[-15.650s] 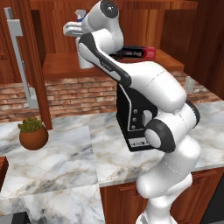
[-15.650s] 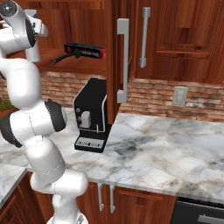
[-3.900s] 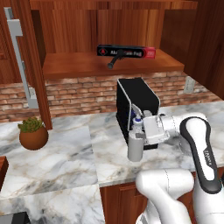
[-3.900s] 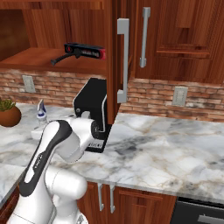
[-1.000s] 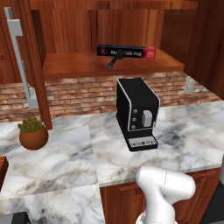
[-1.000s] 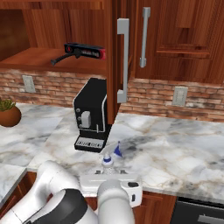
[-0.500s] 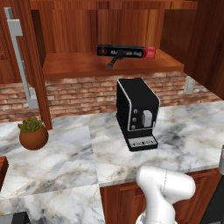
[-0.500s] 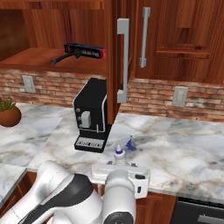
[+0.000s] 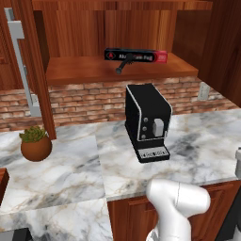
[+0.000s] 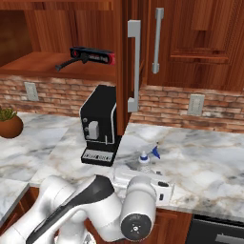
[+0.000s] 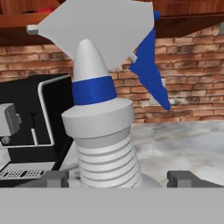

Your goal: Pick the spray and dish brush from the cabinet and place them on the counter.

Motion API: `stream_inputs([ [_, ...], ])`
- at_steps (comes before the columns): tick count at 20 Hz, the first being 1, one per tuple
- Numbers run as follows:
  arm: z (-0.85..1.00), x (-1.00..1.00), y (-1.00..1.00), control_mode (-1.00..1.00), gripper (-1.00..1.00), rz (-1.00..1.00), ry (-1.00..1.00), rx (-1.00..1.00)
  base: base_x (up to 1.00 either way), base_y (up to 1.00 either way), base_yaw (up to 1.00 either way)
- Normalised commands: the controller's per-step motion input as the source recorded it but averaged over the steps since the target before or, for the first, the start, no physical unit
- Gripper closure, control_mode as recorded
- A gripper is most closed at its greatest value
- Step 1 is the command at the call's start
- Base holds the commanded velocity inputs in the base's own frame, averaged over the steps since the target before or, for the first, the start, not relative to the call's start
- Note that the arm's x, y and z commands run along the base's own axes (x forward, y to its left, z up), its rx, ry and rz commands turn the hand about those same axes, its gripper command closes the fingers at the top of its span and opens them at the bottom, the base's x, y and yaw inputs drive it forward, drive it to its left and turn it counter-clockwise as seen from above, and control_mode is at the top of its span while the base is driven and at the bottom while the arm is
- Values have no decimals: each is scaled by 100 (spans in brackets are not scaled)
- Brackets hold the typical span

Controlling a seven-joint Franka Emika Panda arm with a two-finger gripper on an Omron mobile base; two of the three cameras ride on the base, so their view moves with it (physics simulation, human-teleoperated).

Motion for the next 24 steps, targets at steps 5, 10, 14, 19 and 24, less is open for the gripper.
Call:
stream_inputs([
  [5, -25, 33, -26, -100, 100, -1, -3, 0, 0, 0, 0],
  [10, -40, 27, -17, -100, 100, 0, -5, 4, 0, 0, 0],
  [14, -35, 26, -7, -100, 100, 0, -9, 4, 0, 0, 0],
  [19, -4, 39, -2, -100, 100, 0, -7, 0, 0, 0, 0],
  [24, -16, 43, -1, -100, 100, 0, -2, 0, 0, 0, 0],
])
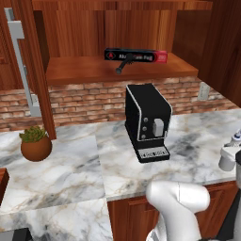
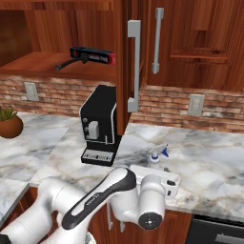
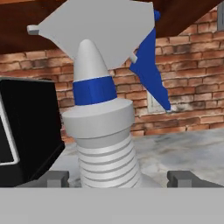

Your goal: Pick the spray and dish brush from the cabinet and place them on the counter.

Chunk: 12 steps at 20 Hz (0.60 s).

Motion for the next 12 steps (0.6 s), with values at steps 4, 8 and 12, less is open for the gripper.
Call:
stream_inputs([
  [4, -37, 39, -5, -100, 100, 0, 0, 0, 0, 0, 0],
  [8, -35, 36, -4, -100, 100, 0, -1, 0, 0, 0, 0],
  [12, -31, 33, -7, -100, 100, 0, -4, 0, 0, 0, 0],
])
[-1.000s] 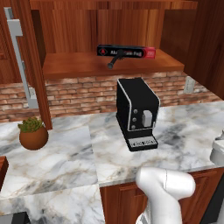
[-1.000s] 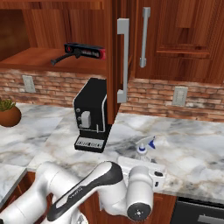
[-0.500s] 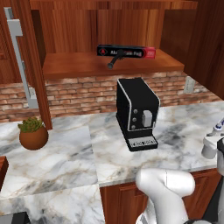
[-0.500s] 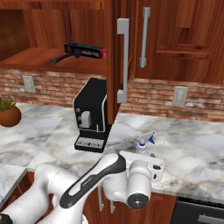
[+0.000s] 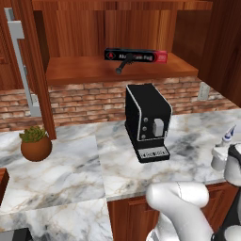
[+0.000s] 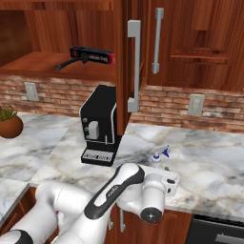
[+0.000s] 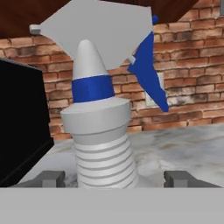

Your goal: Pick the spray and dish brush from the cabinet and place them on the counter.

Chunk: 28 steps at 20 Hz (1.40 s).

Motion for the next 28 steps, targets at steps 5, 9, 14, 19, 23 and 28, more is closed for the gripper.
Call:
stream_inputs([
  [5, -31, 28, -11, -100, 100, 0, -5, 0, 0, 0, 0],
  [9, -36, 14, -5, -100, 100, 0, -5, 0, 0, 0, 0],
  [14, -47, 0, 0, -100, 100, 0, -9, 0, 0, 0, 0],
  [19, -50, 0, 15, -100, 100, 0, -17, -3, 0, 0, 0],
  [23, -50, 0, 19, -100, 100, 0, -17, -7, 0, 0, 0],
  [28, -51, 6, 38, -100, 100, 0, -11, -14, 0, 0, 0],
])
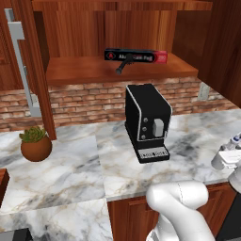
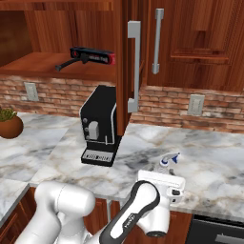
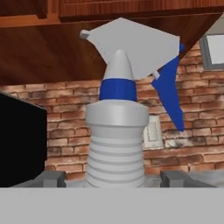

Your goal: Pick the spray and dish brush from the cabinet and place them on the counter.

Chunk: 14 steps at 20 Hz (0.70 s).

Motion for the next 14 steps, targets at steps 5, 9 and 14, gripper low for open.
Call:
stream_inputs([
  [5, -45, 22, 34, -100, 100, -1, -1, -18, 0, 0, 0],
  [9, -37, 29, 11, -100, 100, -1, 0, -18, 0, 0, 0],
  [14, -37, 30, 1, -100, 100, -1, 0, -16, 0, 0, 0],
])
